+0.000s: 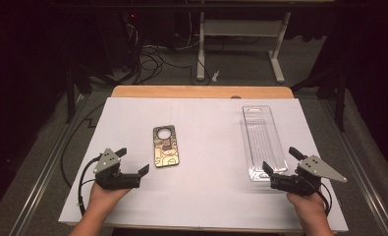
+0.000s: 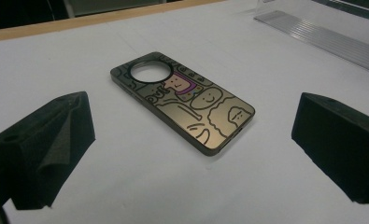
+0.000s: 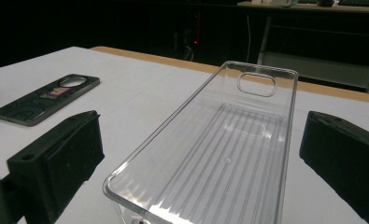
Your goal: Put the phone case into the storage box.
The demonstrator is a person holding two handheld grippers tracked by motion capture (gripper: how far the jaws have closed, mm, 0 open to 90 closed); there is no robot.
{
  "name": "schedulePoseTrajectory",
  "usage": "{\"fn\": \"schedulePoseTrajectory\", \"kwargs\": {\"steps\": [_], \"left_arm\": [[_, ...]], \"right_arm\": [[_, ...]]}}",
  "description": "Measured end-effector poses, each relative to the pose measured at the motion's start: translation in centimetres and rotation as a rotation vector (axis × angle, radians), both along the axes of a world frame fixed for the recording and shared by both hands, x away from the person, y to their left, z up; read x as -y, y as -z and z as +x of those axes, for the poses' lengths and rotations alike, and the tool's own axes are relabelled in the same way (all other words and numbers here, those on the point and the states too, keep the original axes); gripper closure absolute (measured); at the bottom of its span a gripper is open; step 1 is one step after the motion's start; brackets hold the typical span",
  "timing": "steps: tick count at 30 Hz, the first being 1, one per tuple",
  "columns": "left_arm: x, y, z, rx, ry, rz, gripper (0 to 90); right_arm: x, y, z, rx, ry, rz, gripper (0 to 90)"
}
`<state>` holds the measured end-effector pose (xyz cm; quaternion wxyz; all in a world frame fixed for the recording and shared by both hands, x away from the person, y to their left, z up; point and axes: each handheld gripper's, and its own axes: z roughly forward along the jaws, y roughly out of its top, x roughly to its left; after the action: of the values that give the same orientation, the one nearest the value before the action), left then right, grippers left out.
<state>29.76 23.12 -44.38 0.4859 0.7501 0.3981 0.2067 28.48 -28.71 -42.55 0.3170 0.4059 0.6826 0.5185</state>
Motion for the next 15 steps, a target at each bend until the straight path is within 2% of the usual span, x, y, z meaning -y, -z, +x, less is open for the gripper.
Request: {"fn": "schedulePoseTrajectory", "kwargs": {"steps": [5,9,15], "left_arm": [[0.07,-0.03,-0.11,0.005,-0.004,0.007,0.8],[-0.12,-0.03,-0.01,-0.010,-0.006,-0.008,2.6],[-0.02,0.05,0.05,-0.015,0.005,0.007,13.0]], "right_arm": [[0.08,-0.05,-0.04,0.009,-0.001,-0.002,0.1],[-0.02,0.00,0.00,0.004,-0.006,-0.007,0.1],[-0.06,-0.04,0.00,0.007,-0.009,-0.010,0.1]]}}
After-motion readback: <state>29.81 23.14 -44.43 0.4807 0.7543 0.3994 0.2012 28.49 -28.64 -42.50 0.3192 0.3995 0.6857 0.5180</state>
